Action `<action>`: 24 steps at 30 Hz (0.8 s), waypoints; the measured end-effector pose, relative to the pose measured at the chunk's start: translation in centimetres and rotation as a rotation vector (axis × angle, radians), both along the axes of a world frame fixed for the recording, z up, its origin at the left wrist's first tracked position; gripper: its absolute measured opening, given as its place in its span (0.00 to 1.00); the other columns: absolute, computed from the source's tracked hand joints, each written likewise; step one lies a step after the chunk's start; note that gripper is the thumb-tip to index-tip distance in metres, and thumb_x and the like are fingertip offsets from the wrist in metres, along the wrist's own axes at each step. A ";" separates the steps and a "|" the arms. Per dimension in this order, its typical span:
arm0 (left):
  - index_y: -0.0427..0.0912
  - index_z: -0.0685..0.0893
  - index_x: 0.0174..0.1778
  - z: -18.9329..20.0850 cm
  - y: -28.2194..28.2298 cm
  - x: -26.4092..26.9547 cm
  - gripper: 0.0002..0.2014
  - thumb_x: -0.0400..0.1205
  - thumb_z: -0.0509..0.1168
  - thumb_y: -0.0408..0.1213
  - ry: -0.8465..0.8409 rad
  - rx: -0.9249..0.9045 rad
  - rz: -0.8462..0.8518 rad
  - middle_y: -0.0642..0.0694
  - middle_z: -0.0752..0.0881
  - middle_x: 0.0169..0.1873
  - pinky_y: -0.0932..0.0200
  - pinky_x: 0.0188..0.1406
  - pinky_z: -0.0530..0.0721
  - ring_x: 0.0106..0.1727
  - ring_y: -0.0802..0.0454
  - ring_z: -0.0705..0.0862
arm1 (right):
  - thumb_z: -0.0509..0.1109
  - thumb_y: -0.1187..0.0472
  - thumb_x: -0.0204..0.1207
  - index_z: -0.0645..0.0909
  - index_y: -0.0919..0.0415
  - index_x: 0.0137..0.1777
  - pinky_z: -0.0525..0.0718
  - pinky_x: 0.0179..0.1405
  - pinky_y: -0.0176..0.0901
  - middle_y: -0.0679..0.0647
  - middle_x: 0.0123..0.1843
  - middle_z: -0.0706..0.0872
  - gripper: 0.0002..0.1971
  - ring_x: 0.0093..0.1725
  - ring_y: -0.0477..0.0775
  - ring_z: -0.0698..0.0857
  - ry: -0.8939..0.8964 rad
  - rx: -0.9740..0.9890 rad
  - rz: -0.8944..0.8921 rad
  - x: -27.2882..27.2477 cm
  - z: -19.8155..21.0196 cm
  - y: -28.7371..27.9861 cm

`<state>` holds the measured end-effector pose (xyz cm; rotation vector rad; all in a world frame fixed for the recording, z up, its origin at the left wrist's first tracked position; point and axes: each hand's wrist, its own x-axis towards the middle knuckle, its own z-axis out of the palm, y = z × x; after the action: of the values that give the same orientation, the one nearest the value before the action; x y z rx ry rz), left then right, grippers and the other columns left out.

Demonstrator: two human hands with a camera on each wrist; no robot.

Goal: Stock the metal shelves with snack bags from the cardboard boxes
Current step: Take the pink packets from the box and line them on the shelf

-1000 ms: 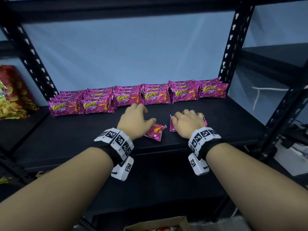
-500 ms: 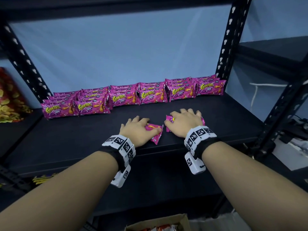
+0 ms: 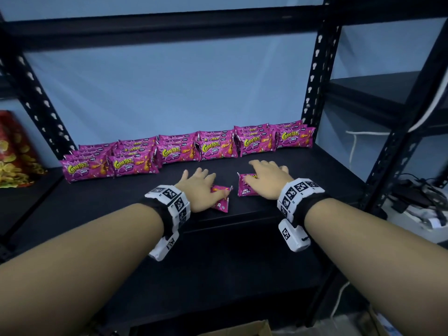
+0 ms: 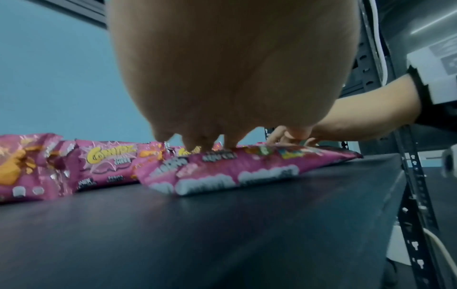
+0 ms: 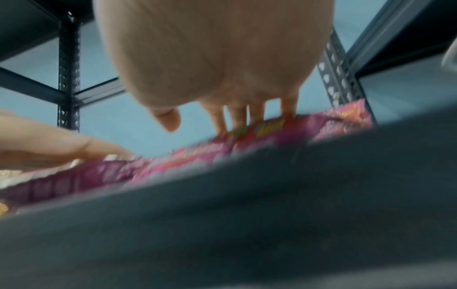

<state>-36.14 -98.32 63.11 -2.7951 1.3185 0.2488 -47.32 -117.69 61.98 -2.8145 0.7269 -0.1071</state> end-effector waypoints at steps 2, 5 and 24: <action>0.44 0.58 0.90 1.3 0.4 0.8 0.34 0.90 0.53 0.56 0.107 0.013 -0.056 0.39 0.60 0.89 0.39 0.88 0.43 0.90 0.42 0.54 | 0.62 0.39 0.81 0.66 0.52 0.85 0.66 0.78 0.67 0.53 0.78 0.78 0.35 0.78 0.60 0.74 0.110 0.009 0.024 -0.5 1.0 -0.7; 0.51 0.66 0.86 2.2 1.0 2.1 0.37 0.80 0.65 0.57 0.102 0.096 -0.100 0.43 0.77 0.79 0.45 0.82 0.70 0.78 0.42 0.76 | 0.69 0.40 0.78 0.72 0.51 0.79 0.71 0.73 0.63 0.49 0.65 0.84 0.32 0.67 0.57 0.81 0.224 -0.028 0.049 -1.1 1.9 -1.2; 0.39 0.75 0.78 3.9 3.7 7.1 0.41 0.77 0.75 0.62 0.013 -0.033 -0.005 0.44 0.84 0.68 0.53 0.62 0.81 0.64 0.46 0.83 | 0.75 0.38 0.79 0.73 0.66 0.81 0.82 0.69 0.52 0.59 0.75 0.81 0.40 0.70 0.61 0.83 0.200 -0.073 0.277 5.9 5.7 0.9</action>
<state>-29.03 -94.60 67.01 -2.8216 1.3447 0.2476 -41.39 -116.81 67.65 -2.9919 0.3697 0.2016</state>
